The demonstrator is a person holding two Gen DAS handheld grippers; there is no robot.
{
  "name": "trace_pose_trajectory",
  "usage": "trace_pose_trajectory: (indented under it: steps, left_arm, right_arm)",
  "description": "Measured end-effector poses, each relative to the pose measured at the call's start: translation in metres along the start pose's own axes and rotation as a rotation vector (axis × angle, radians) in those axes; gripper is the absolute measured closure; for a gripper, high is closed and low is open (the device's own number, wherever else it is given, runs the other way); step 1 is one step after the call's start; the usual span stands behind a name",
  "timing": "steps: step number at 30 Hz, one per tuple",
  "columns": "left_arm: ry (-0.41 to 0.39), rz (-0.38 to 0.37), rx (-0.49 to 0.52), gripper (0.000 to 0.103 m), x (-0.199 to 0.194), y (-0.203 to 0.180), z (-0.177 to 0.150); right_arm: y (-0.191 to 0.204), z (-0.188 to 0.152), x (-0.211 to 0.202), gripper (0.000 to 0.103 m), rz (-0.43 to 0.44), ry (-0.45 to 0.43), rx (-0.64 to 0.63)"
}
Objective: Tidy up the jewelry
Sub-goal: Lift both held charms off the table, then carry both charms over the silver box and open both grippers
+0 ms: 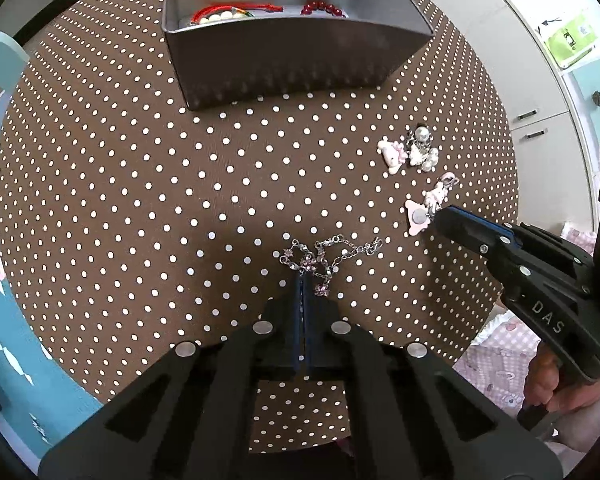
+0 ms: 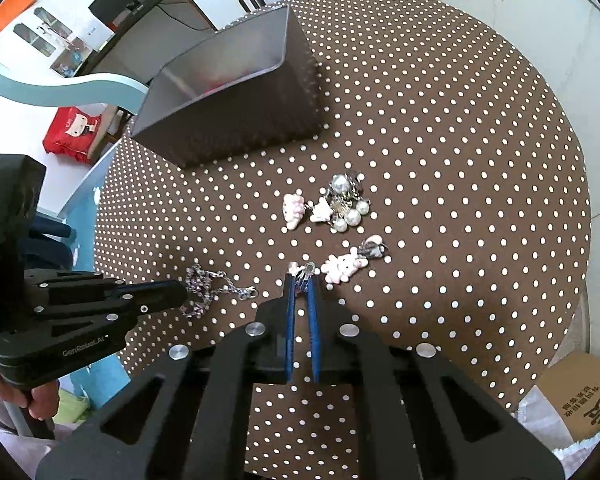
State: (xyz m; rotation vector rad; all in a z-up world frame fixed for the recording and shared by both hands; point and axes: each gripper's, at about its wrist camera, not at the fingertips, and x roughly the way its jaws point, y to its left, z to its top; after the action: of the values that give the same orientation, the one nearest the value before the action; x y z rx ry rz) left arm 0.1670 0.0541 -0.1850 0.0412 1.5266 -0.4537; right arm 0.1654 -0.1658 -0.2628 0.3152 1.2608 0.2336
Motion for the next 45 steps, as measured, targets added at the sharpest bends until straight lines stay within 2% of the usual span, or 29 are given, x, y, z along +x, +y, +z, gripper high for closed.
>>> trace_pose_trajectory:
  steps: [4,14,20,24,32,38,45]
  left_arm:
    - [0.003,-0.026,0.003,0.102,-0.016,0.011,0.000]
    - [-0.085,-0.058,-0.034,0.103,-0.071,0.019,0.007]
    - [-0.186,-0.055,-0.052,0.103,-0.129,0.029,0.018]
    - [-0.266,-0.047,-0.042,0.103,-0.164,0.026,0.025]
    - [-0.393,-0.065,-0.049,0.103,-0.206,0.013,0.062]
    - [-0.443,-0.071,-0.061,0.103,-0.208,0.001,0.093]
    - [-0.369,-0.058,-0.107,0.102,-0.166,0.007,0.116]
  right_arm:
    - [-0.012,0.004,-0.011,0.098,0.009,-0.014,0.008]
    - [-0.009,0.009,-0.041,0.098,0.011,-0.082,-0.009]
    - [0.001,0.025,-0.061,0.098,0.026,-0.149,-0.043]
    - [0.013,0.048,-0.078,0.098,0.036,-0.200,-0.087]
    - [0.039,0.085,-0.071,0.098,0.040,-0.216,-0.176]
    - [0.040,0.100,-0.050,0.098,0.050,-0.155,-0.203]
    - [0.042,0.110,-0.027,0.098,0.065,-0.078,-0.213]
